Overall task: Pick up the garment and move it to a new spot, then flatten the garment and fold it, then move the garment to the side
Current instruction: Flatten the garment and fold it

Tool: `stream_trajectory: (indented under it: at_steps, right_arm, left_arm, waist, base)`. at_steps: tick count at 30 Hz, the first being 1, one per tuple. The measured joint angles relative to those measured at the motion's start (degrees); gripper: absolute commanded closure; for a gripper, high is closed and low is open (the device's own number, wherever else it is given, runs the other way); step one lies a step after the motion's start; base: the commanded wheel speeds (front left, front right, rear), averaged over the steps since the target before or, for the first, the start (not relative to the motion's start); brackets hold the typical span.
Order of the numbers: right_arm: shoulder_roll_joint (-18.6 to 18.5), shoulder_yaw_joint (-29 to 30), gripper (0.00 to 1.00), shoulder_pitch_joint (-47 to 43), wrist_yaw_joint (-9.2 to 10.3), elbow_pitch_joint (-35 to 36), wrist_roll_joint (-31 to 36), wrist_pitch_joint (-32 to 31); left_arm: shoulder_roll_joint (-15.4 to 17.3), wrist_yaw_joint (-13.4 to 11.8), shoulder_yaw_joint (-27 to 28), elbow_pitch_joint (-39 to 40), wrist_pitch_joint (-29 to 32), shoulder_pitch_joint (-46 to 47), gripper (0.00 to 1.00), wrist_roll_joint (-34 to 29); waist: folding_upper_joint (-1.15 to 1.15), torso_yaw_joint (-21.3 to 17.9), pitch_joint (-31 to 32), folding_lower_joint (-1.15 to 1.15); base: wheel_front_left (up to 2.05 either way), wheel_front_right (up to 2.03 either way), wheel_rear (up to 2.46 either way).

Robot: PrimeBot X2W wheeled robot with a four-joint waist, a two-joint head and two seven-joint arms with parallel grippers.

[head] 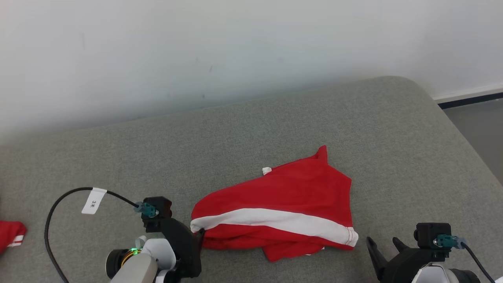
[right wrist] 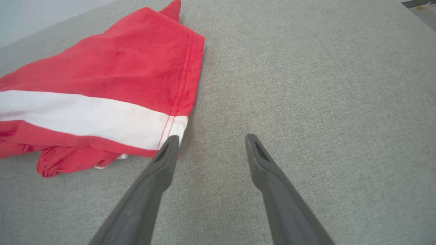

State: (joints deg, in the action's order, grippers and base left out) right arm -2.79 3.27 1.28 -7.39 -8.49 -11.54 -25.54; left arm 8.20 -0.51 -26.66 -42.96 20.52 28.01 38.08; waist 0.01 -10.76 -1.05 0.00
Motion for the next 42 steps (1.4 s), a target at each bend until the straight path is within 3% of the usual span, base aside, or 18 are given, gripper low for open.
stream_trajectory:
  at_steps: [4, 5, 6, 8, 9, 22, 24, 27, 28, 29, 30, 31, 32, 33, 42]
  right_arm:
    - [0.0, -0.4, 0.0, 1.16, 0.0, -0.27, -0.49, 0.71]
    - [0.0, -0.77, 0.0, 1.75, 0.0, -0.38, -0.57, 0.86]
    - [0.0, -1.02, 0.0, 2.02, 0.0, -0.44, -0.58, 0.86]
    - [0.0, -1.52, 0.0, 2.49, 0.0, -0.43, -0.66, 0.85]
    - [0.01, -1.79, 0.0, 2.6, 0.0, -0.44, -0.67, 0.77]
    - [0.01, -3.01, 0.0, 4.8, 0.0, -3.22, -2.69, -1.49]
    - [0.0, -2.91, 0.22, 4.89, 0.0, -4.49, -3.15, -2.26]
    - [0.01, -3.18, 0.28, 5.8, 0.0, -5.97, -4.87, -2.68]
    - [0.01, -3.21, 0.39, 6.11, 0.0, -6.36, -5.08, -2.55]
    - [0.01, -3.25, 0.44, 6.36, 0.0, -6.84, -5.56, -2.36]
    - [0.0, -3.31, 0.42, 6.59, 0.0, -7.45, -6.19, -2.2]
    - [0.0, -3.54, 0.19, 6.84, 0.0, -7.94, -6.71, -2.14]
    - [0.0, -3.81, 0.06, 7.08, 0.0, -8.37, -7.12, -2.01]
    - [0.0, -4.03, 0.0, 7.3, 0.0, -8.89, -7.46, -1.88]
    - [-0.07, -6.09, 0.0, 11.12, 0.0, -15.52, -11.84, -0.15]
  left_arm:
    - [-0.33, -0.57, 0.16, -0.57, -1.29, 1.62, 0.0, -0.09]
    - [-0.44, -1.01, -0.01, -1.12, -1.6, 2.42, 0.09, -0.3]
    - [-0.42, -1.01, -0.26, -1.43, -1.57, 2.78, 0.24, -0.57]
    - [-0.41, -0.93, -0.8, -1.93, -1.15, 3.3, 0.81, -0.83]
    - [-0.38, -0.89, -1.16, -2.16, -0.68, 3.53, 1.0, -0.94]
    - [-0.76, 0.14, -2.31, -2.59, -1.03, 3.92, 1.0, -1.15]
    - [-0.79, 0.49, -2.46, -2.67, -1.27, 4.02, 1.0, -1.15]
    - [-0.96, 0.51, -2.76, -2.72, -1.35, 4.27, 1.0, -1.16]
    - [-0.98, 0.51, -2.85, -2.74, -1.37, 4.34, 1.0, -1.16]
    - [-0.99, 0.51, -2.93, -2.77, -1.63, 4.42, 1.0, -1.16]
    - [-1.0, 0.51, -3.01, -2.78, -1.76, 4.55, 1.0, -1.18]
    - [-1.0, 0.49, -3.07, -2.79, -1.78, 4.72, 1.0, -1.2]
    - [-1.0, 0.49, -3.09, -2.81, -1.8, 4.91, 1.0, -1.2]
    - [-0.99, 0.49, -3.11, -2.82, -1.86, 5.03, 1.0, -1.2]
    - [-0.89, 0.43, -3.56, -3.01, -2.36, 6.21, 1.0, -1.23]
  waist:
    - [0.0, -0.28, -1.22, 0.0]
    - [0.0, -0.36, -1.83, 0.0]
    - [0.0, -0.39, -2.1, 0.0]
    - [0.0, -0.39, -2.6, 0.0]
    - [0.0, -0.36, -2.81, 0.0]
    - [0.0, 0.99, -3.77, 0.0]
    - [0.0, 1.21, -3.88, 0.0]
    - [0.0, 1.5, -4.14, 0.0]
    - [0.0, 1.57, -4.26, 0.0]
    - [0.0, 1.63, -4.39, 0.0]
    - [0.0, 1.69, -4.52, 0.0]
    - [0.0, 1.73, -4.65, 0.0]
    - [0.0, 1.77, -4.77, 0.0]
    - [0.0, 1.8, -4.88, 0.0]
    - [0.0, 2.15, -6.08, 0.0]
  base:
    - [0.0, 0.0, 0.0]
    - [0.0, 0.0, 0.0]
    - [0.0, 0.0, 0.0]
    - [0.0, 0.0, 0.0]
    - [0.0, 0.0, 0.0]
    - [0.0, 0.0, 0.0]
    - [0.0, 0.0, 0.0]
    - [0.0, 0.0, 0.0]
    - [0.0, 0.0, 0.0]
    - [0.0, 0.0, 0.0]
    - [0.0, 0.0, 0.0]
    - [0.0, 0.0, 0.0]
    - [0.0, 0.0, 0.0]
    - [0.0, 0.0, 0.0]
    - [0.0, 0.0, 0.0]
